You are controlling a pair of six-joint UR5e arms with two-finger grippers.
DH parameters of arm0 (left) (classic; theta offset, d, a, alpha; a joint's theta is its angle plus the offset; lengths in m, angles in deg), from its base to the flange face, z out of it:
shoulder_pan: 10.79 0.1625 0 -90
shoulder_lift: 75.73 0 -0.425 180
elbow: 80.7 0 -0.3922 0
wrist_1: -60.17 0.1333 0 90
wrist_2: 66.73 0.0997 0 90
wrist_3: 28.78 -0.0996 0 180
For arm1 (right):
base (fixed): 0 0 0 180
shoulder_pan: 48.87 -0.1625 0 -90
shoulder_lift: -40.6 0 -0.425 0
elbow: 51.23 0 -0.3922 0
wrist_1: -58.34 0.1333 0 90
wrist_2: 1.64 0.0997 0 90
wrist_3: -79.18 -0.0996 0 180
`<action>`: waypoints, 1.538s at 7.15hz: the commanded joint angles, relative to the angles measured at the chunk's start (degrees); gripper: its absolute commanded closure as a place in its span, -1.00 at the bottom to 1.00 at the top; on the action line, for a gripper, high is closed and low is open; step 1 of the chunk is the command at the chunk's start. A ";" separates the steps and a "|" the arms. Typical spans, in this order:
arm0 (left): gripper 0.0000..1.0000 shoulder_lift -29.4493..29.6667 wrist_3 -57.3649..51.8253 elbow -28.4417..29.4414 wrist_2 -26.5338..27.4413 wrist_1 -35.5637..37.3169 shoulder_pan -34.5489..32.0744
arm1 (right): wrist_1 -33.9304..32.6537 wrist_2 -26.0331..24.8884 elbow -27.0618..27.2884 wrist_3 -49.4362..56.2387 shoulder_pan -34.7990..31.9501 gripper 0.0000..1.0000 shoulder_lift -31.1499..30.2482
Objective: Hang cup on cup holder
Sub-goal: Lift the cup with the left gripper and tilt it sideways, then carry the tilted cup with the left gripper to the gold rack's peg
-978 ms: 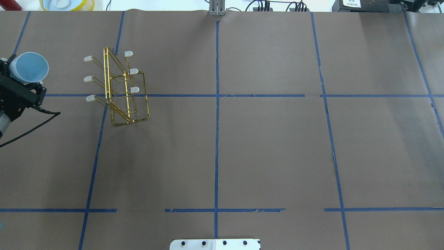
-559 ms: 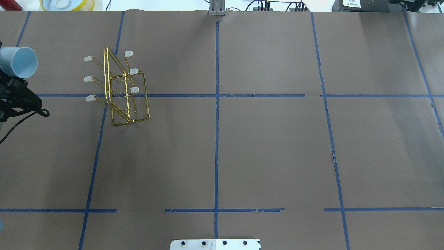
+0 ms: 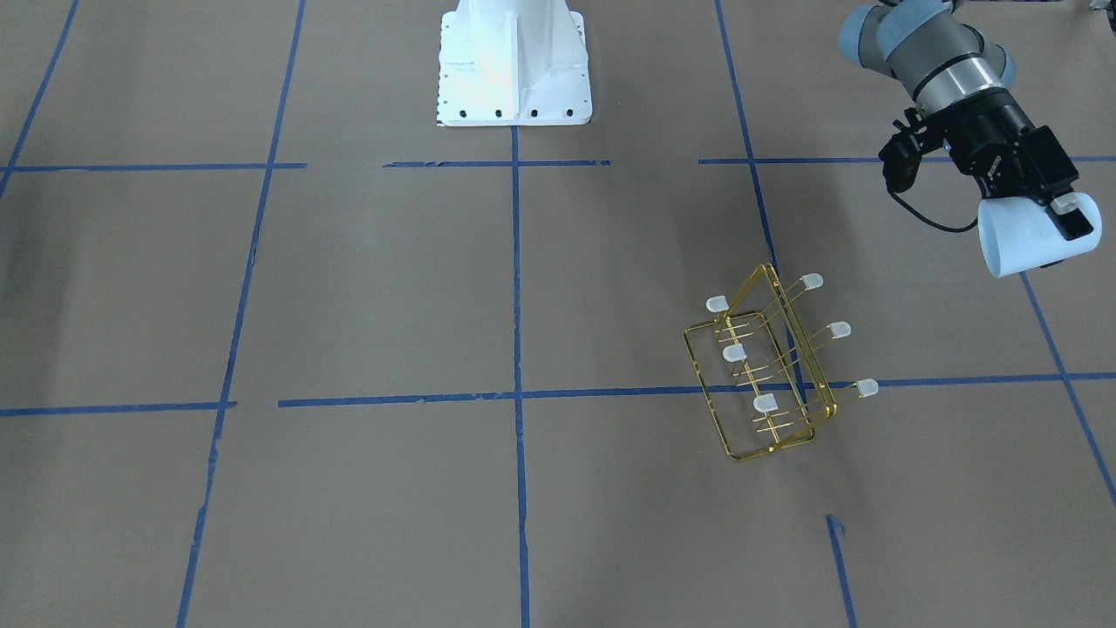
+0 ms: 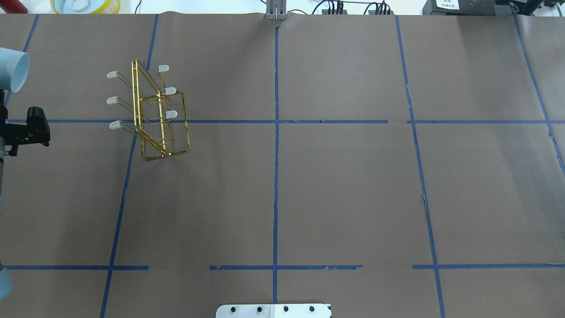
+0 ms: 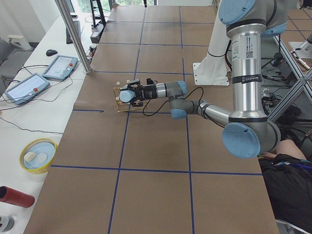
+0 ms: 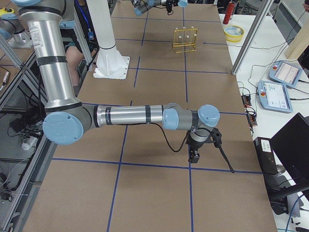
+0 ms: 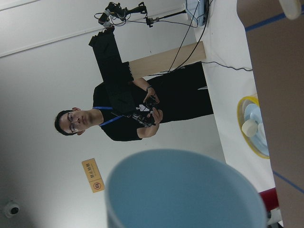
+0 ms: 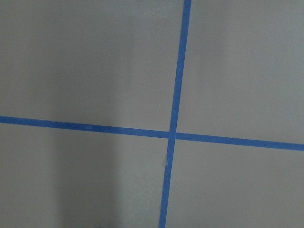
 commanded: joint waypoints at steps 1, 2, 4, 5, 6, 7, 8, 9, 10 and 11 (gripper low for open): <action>1.00 0.47 -12.39 0.33 10.16 0.27 5.28 | 0.00 0.00 0.00 0.00 0.00 -1.00 0.00; 1.00 1.34 -16.36 0.60 13.52 1.66 7.32 | 0.00 0.00 0.00 0.00 0.00 -1.00 0.00; 1.00 3.10 -17.54 2.00 20.03 4.75 14.59 | 0.00 0.00 0.00 0.00 0.00 -1.00 0.00; 1.00 3.80 -17.37 3.66 20.15 4.75 15.85 | 0.00 0.00 0.00 0.00 0.00 -1.00 0.00; 1.00 6.25 -17.10 6.98 20.23 4.75 16.13 | 0.00 0.00 0.00 0.00 0.00 -1.00 0.00; 1.00 8.79 -17.10 9.97 20.24 4.75 16.13 | 0.00 0.00 0.00 0.00 0.00 -1.00 0.00; 1.00 10.04 -17.01 11.57 20.32 4.75 16.13 | 0.00 0.00 0.00 0.00 0.00 -1.00 0.00; 1.00 10.48 -16.67 12.20 21.28 4.75 16.04 | 0.00 0.00 0.00 0.00 0.00 -1.00 0.00; 1.00 11.62 -16.58 14.03 22.33 4.75 16.04 | 0.00 0.00 0.00 0.00 0.00 -1.00 0.00; 1.00 13.11 -16.57 15.18 22.34 4.75 16.04 | 0.00 0.00 0.00 0.00 0.00 -1.00 0.00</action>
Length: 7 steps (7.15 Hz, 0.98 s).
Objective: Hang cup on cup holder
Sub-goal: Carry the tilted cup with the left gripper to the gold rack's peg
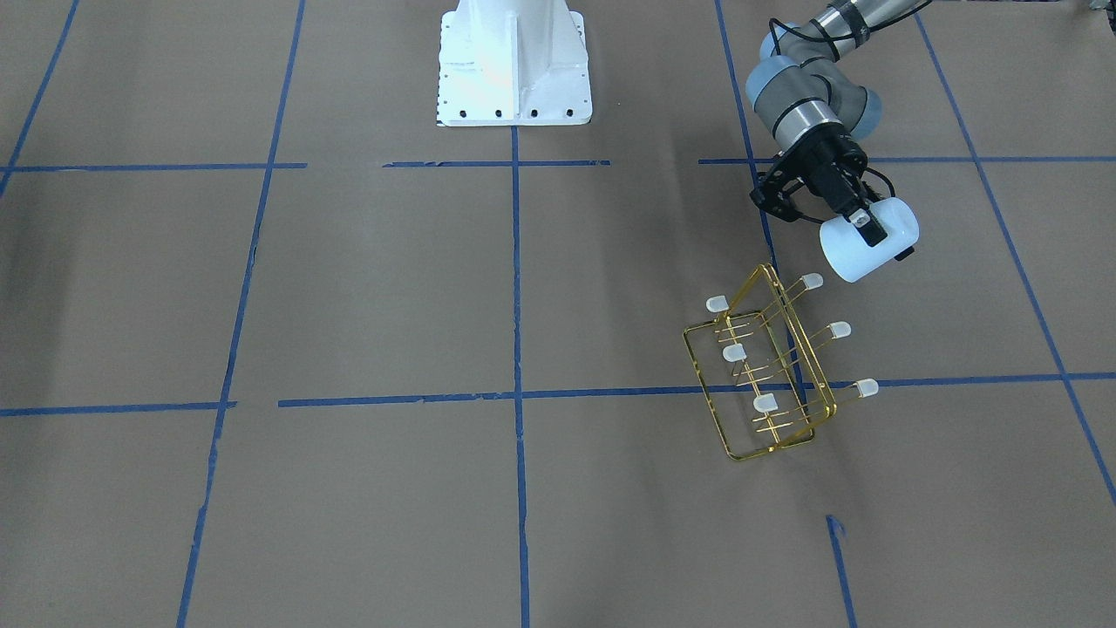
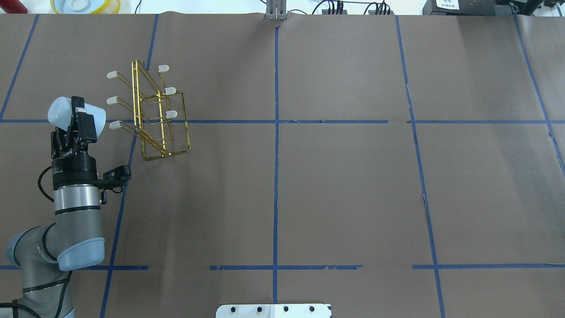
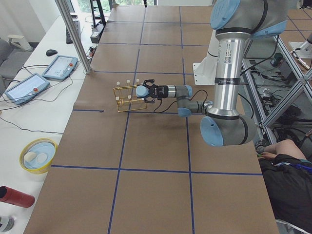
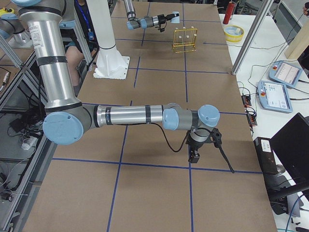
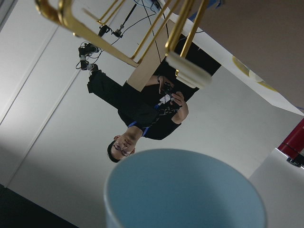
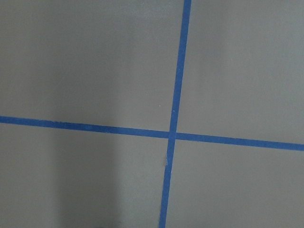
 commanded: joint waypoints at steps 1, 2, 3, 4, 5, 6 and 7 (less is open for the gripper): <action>1.00 2.43 0.51 2.52 0.55 0.00 -0.01 | 0.00 0.00 0.00 0.00 0.00 -1.00 0.00; 1.00 3.13 0.51 3.40 0.55 0.00 -0.01 | 0.00 0.00 0.00 0.00 0.00 -1.00 0.00; 1.00 3.23 0.60 3.50 0.46 0.00 0.08 | 0.00 0.00 0.00 0.00 0.00 -1.00 0.00; 1.00 3.66 1.91 4.72 0.37 0.17 0.08 | 0.00 0.00 0.00 -0.09 0.00 -1.00 0.00; 1.00 4.36 4.70 5.25 0.37 3.31 0.08 | 0.00 0.00 0.00 0.00 0.00 -1.00 0.00; 1.00 5.33 6.91 6.13 0.46 5.43 0.08 | 0.00 0.00 0.00 0.00 0.00 -1.00 0.00; 1.00 5.95 7.02 6.74 0.46 5.54 0.08 | 0.00 0.00 0.00 0.00 0.00 -1.00 0.00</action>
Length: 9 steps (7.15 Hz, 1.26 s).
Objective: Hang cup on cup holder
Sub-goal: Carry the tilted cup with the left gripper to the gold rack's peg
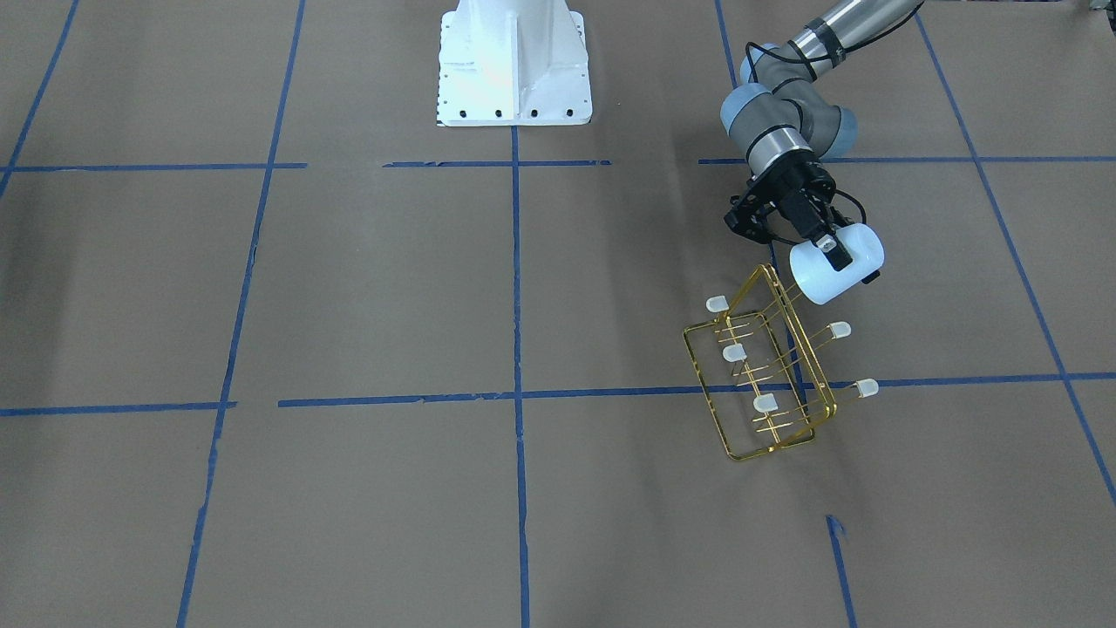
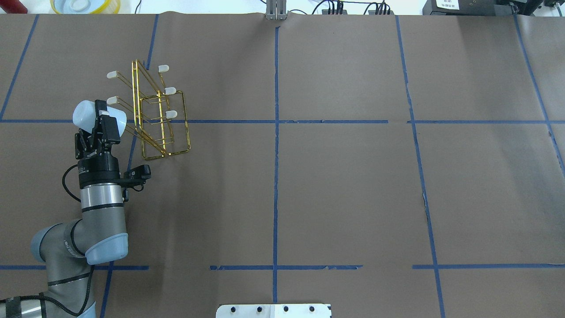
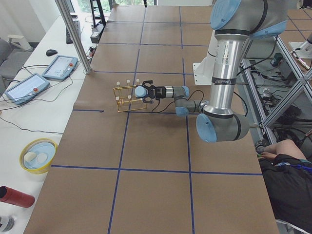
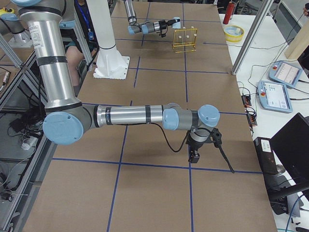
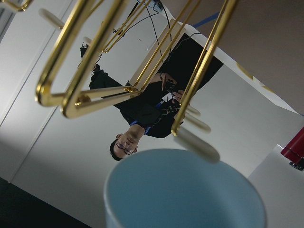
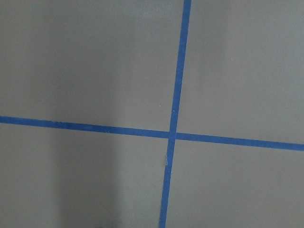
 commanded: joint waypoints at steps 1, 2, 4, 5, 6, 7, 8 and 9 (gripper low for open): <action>1.00 1.31 1.17 1.46 0.03 1.13 0.00 | 0.00 0.00 0.00 0.01 0.00 -1.00 0.00; 1.00 1.31 1.17 1.73 0.03 1.13 0.00 | 0.00 0.00 0.00 0.01 0.00 -1.00 0.00; 1.00 1.48 1.69 2.52 -0.06 1.21 0.00 | 0.00 0.00 0.00 0.01 0.00 -1.00 0.00; 1.00 1.49 1.78 2.61 -0.06 1.13 0.00 | 0.00 0.00 0.00 0.01 0.00 -1.00 0.00; 0.99 1.57 2.56 2.61 -0.15 1.13 0.00 | 0.00 0.00 0.00 0.01 0.00 -1.00 0.00; 0.93 1.57 3.96 2.69 -0.32 1.21 0.00 | 0.00 0.00 0.00 0.01 0.00 -1.00 0.00; 0.88 1.66 4.07 2.96 -0.32 1.65 0.09 | 0.00 0.00 0.00 0.01 0.00 -1.00 0.00; 0.88 1.84 4.07 3.05 -0.50 2.00 0.00 | 0.00 0.00 0.00 0.01 0.00 -1.00 0.00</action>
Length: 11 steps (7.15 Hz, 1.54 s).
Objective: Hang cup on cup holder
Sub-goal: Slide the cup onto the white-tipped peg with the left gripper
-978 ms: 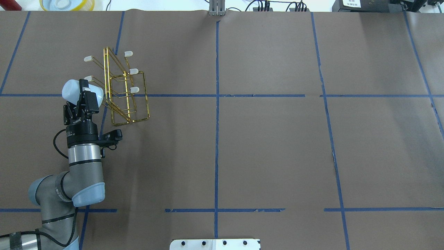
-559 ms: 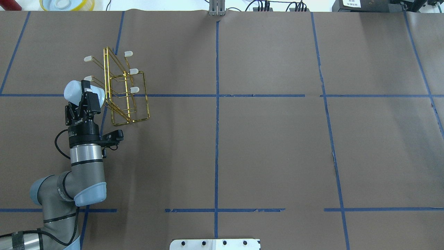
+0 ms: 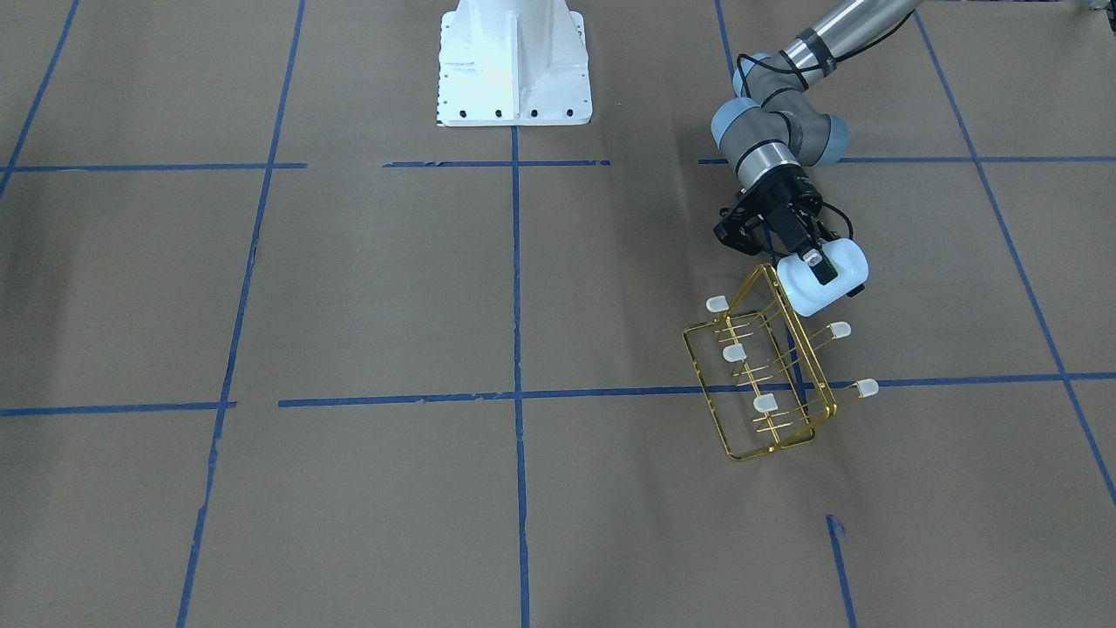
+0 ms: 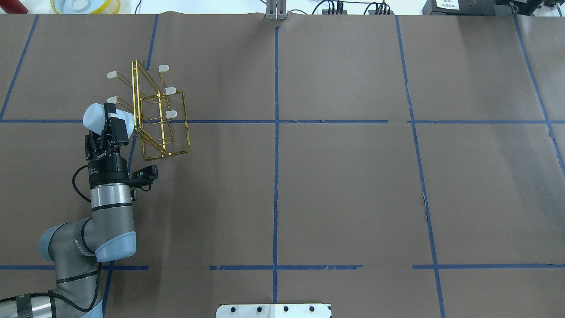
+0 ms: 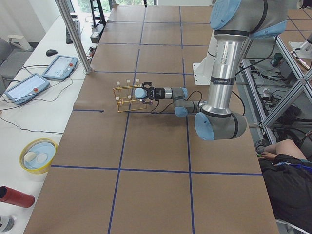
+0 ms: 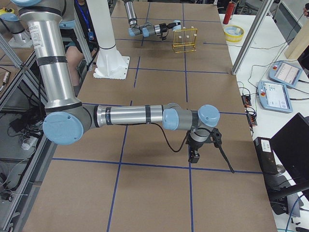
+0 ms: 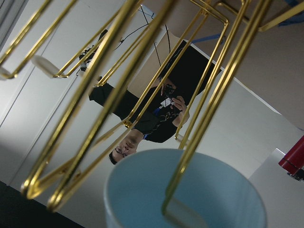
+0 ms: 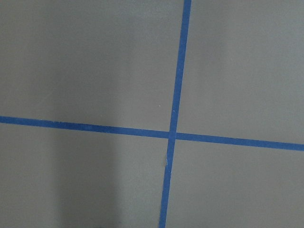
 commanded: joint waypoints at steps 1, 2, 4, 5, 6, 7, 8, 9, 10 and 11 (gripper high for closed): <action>0.88 0.25 0.23 0.43 -0.16 0.68 -0.04 | 0.00 0.00 0.00 0.00 0.00 -1.00 0.00; 0.87 0.42 0.23 0.52 -0.16 0.68 -0.04 | 0.00 0.00 0.00 0.00 0.00 -1.00 0.00; -1.00 0.51 0.40 0.52 -0.51 0.68 -0.04 | 0.00 0.00 0.00 0.00 0.00 -1.00 0.00; -1.00 0.51 0.40 0.52 -0.42 0.68 -0.04 | 0.00 0.00 0.00 0.00 0.00 -1.00 0.00; -1.00 0.43 0.40 0.52 -0.42 0.68 -0.04 | 0.00 0.00 0.00 -0.09 0.00 -1.00 0.00; -1.00 -0.01 0.40 0.26 -0.42 0.60 -0.13 | 0.00 0.00 0.00 0.00 0.00 -1.00 0.00; -1.00 -0.54 3.45 -0.44 -0.34 0.60 -0.65 | 0.00 0.00 0.00 -0.09 0.00 -1.00 0.00; -1.00 -0.98 6.87 -1.58 -0.33 0.68 -0.57 | 0.00 0.00 0.00 0.00 0.00 -1.00 0.00; -1.00 -3.24 7.43 -4.63 -0.42 0.51 -0.83 | 0.00 0.00 0.00 0.00 0.00 -1.00 0.00; -1.00 -7.18 10.39 -8.75 -0.34 0.25 -0.83 | 0.00 0.00 0.09 0.00 0.00 -1.00 0.00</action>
